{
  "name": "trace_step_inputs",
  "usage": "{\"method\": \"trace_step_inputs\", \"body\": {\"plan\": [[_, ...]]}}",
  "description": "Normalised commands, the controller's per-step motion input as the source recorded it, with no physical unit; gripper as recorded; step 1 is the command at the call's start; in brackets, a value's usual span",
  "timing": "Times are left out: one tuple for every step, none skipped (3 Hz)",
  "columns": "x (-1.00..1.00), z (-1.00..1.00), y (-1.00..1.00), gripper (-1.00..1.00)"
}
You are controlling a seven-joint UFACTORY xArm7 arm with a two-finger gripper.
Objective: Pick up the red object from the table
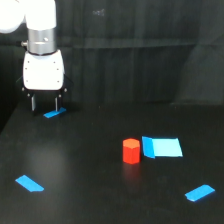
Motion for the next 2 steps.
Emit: {"method": "trace_step_inputs", "body": {"plan": [[0.0, -0.18, 0.09, 1.0], [0.02, -0.15, -0.03, 1.0]]}}
